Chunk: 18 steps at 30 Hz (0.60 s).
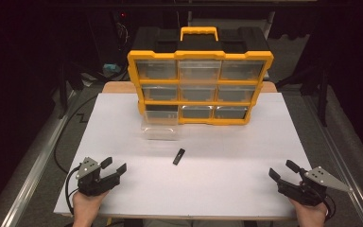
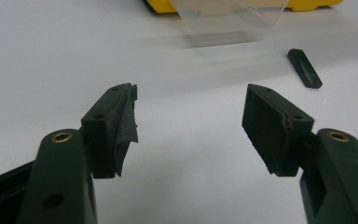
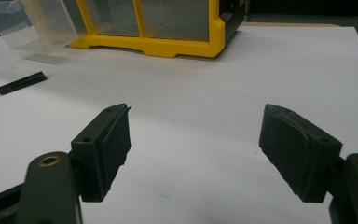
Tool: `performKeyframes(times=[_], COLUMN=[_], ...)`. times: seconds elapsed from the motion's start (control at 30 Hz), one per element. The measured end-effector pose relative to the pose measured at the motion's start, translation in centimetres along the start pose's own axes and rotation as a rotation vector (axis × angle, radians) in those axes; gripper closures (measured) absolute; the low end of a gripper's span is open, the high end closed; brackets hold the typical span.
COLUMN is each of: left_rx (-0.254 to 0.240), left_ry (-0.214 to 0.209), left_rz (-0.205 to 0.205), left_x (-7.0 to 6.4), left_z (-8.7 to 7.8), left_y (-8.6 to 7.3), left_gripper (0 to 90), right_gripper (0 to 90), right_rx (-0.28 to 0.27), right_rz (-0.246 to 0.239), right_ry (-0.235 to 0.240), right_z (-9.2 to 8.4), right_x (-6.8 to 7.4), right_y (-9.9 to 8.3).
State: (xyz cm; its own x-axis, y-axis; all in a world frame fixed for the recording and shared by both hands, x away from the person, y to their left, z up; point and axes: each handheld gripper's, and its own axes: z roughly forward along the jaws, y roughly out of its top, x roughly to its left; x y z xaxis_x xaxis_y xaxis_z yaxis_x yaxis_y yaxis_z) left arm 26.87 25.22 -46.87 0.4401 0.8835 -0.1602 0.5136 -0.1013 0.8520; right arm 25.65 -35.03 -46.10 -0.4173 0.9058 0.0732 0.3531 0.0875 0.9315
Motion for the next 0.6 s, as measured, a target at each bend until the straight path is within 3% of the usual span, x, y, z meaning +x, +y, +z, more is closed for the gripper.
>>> performKeyframes(times=[0.6], left_rx=[0.007], left_ry=[-0.018], left_rz=[0.021], left_x=[-0.06], left_z=[-0.12], left_y=[-0.08], left_gripper=[35.4], right_gripper=[25.3], right_rx=[0.013], right_rz=[-0.021], right_ry=[-0.002], right_z=[0.27], right_x=[0.59], right_y=[0.13])
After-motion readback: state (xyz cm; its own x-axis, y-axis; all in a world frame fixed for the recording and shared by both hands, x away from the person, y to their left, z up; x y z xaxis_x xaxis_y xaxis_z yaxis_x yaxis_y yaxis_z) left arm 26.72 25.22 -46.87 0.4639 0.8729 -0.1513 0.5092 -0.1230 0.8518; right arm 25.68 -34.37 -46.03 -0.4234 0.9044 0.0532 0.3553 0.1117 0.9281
